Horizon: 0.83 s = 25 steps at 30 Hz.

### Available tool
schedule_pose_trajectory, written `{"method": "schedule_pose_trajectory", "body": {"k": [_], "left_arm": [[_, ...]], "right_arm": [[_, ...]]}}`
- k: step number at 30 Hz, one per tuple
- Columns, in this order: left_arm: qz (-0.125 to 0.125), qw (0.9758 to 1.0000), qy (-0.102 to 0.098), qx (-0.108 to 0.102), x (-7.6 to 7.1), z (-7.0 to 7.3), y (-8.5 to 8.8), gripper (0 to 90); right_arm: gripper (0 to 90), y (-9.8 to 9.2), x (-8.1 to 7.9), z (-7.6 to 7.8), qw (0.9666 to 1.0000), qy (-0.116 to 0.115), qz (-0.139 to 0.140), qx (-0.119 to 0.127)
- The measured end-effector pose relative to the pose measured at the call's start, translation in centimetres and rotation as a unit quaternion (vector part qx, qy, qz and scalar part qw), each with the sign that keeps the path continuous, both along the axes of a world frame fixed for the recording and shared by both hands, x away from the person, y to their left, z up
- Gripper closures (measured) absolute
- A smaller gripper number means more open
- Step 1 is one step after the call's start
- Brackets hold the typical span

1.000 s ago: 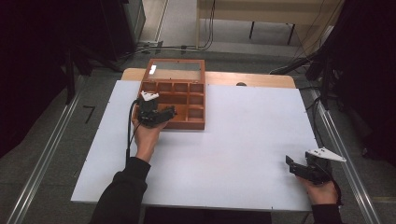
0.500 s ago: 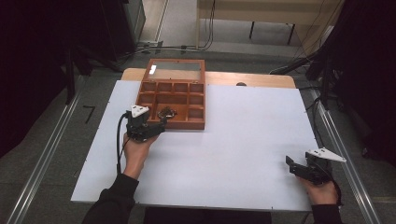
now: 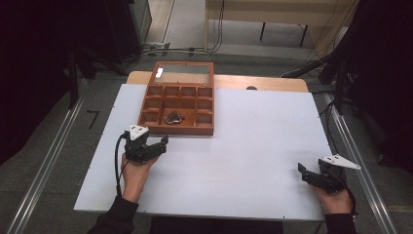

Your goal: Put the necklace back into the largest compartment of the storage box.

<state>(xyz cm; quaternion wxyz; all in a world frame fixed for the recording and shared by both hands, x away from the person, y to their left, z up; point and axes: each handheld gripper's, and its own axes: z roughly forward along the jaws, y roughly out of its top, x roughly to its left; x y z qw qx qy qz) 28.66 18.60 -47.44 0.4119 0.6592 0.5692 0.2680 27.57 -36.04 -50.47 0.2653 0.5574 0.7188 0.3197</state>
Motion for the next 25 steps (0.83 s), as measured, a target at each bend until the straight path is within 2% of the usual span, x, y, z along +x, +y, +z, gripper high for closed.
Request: {"method": "schedule_pose_trajectory", "body": {"k": [4, 7, 9, 10, 13, 18, 22, 25], "left_arm": [[0.004, 1.0, -0.002, 0.004, -0.7, -0.2, 0.3, 23.2], [0.007, 0.9999, 0.005, 0.015, -1.3, -0.4, 0.6, 19.7], [0.012, 0.9999, 0.001, 0.01, -1.8, -0.7, 0.9, 19.2], [0.014, 0.9998, 0.004, 0.014, -2.0, -1.0, 1.0, 19.0], [0.018, 0.9997, 0.013, 0.009, -2.5, -1.6, 1.5, 17.8], [0.025, 0.9996, 0.015, 0.008, -3.4, -2.1, 2.0, 17.4], [0.027, 0.9994, 0.019, 0.008, -3.6, -2.3, 2.4, 16.1], [0.023, 0.9995, 0.023, -0.002, -3.5, -2.4, 2.4, 15.7]], "right_arm": [[19.5, 0.0, 0.0, 0.0, 1.0, -0.001, 0.002, 0.0], [19.5, -0.1, 0.0, 0.0, 1.0, 0.0, 0.0, 0.002], [19.5, -0.1, 0.0, 0.0, 1.0, -0.001, 0.001, 0.002], [19.5, -0.1, -0.1, 0.0, 1.0, -0.001, 0.001, 0.001], [19.5, 0.0, 0.0, 0.0, 1.0, -0.001, 0.002, 0.0], [19.5, 0.0, 0.0, 0.0, 1.0, -0.001, 0.002, 0.0], [19.5, 0.1, 0.0, 0.0, 1.0, -0.001, 0.002, -0.001], [19.5, 0.1, 0.0, 0.1, 1.0, -0.001, 0.002, 0.0]]}}
